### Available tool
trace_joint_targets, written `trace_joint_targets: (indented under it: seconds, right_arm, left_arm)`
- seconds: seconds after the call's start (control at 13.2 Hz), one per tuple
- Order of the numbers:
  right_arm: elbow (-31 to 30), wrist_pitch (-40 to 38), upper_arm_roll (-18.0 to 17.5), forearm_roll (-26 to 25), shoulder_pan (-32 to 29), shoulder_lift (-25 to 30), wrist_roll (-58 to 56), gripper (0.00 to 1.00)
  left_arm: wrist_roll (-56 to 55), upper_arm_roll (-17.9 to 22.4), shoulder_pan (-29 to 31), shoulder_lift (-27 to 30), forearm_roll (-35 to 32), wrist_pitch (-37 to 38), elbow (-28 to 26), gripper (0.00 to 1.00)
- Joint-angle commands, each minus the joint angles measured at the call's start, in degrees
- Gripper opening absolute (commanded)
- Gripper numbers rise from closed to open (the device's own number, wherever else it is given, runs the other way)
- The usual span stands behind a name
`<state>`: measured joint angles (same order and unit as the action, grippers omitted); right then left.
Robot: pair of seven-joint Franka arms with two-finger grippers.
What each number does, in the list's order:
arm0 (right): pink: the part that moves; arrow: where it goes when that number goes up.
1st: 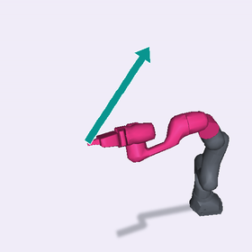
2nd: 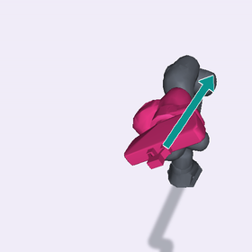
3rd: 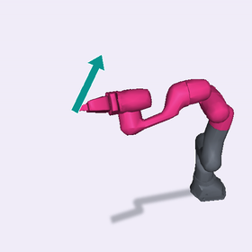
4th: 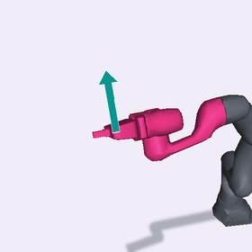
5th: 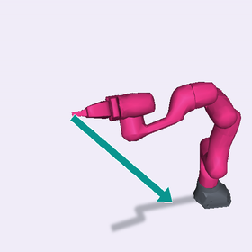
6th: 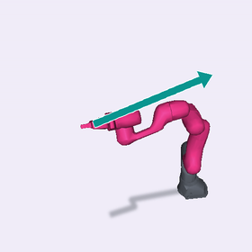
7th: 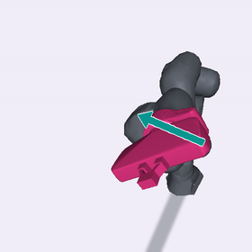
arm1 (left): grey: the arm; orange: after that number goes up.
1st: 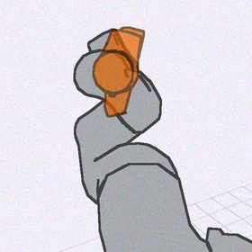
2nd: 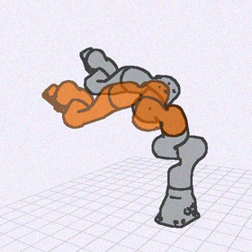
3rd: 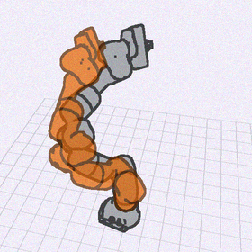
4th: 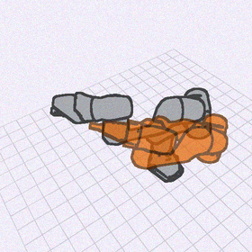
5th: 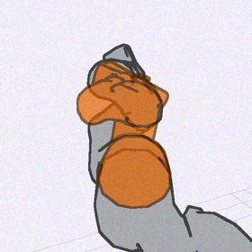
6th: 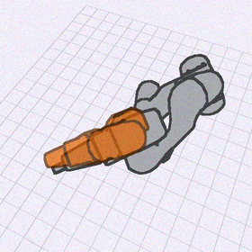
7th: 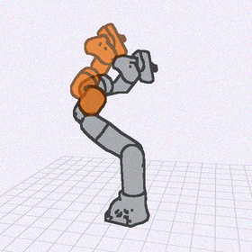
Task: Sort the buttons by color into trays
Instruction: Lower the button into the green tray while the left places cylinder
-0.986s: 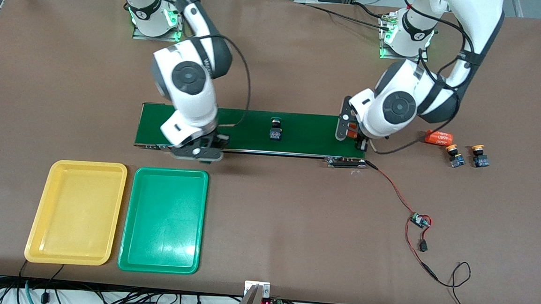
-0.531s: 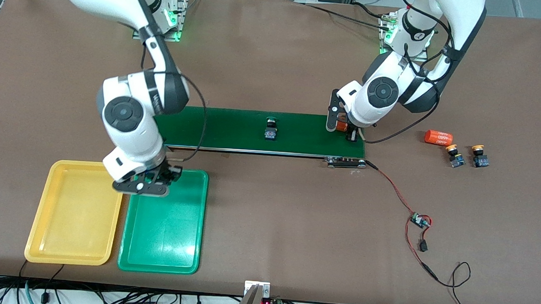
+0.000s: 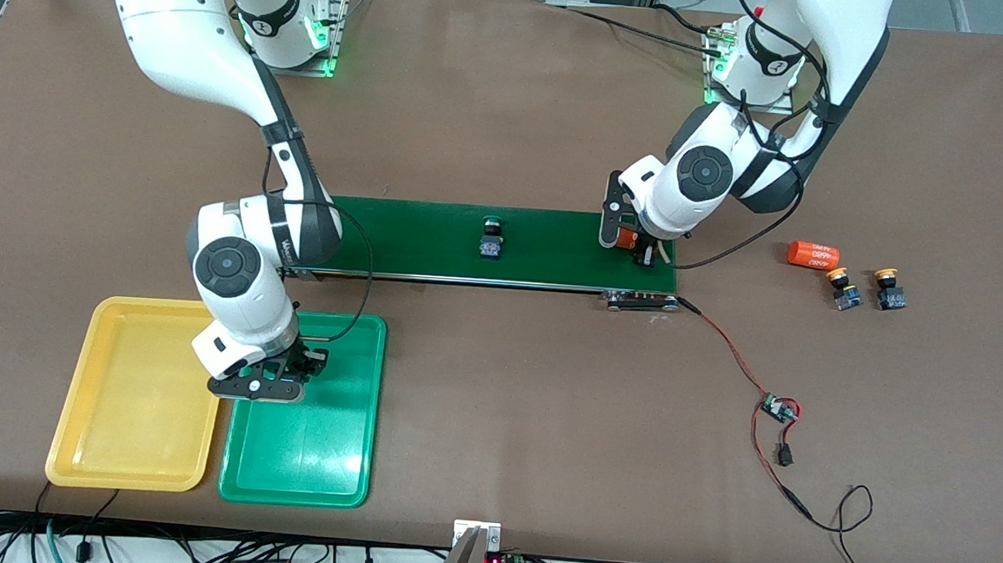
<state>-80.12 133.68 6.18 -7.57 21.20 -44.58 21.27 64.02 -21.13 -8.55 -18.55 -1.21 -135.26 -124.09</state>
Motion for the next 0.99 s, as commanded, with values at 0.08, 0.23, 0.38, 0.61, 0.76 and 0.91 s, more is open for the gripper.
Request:
trace_joint_targets:
  seconds: [0.08,0.23,0.38,0.61,0.76,0.91]
  right_arm:
    - [1.5,-0.2,-0.7,-0.5,-1.9,-1.8,-1.5,0.04]
    - [1.5,-0.2,-0.7,-0.5,-1.9,-3.4,-1.5,0.04]
    - [1.5,-0.3,-0.8,-0.4,-1.9,-3.8,-1.5,0.09]
    - [1.5,-0.3,-0.8,-0.5,-1.8,-4.2,-1.5,0.42]
    - [1.5,-0.3,-0.9,-0.4,-1.8,-4.2,-1.5,0.68]
    - [1.5,-0.5,-0.9,-0.5,-1.8,-4.1,-1.5,0.85]
  left_arm:
    - [0.1,2.0,-0.5,2.9,0.8,-0.3,1.6,1.00]
    - [0.3,5.6,-0.1,5.2,0.6,0.1,1.5,1.00]
    - [1.2,11.5,2.0,6.2,0.5,2.2,1.2,1.00]
    - [2.1,16.6,4.5,6.2,0.5,4.0,0.7,1.00]
    - [2.3,17.2,6.3,6.0,0.2,4.1,-0.4,1.00]
    - [2.3,17.4,9.6,5.5,0.2,4.0,-0.5,1.00]
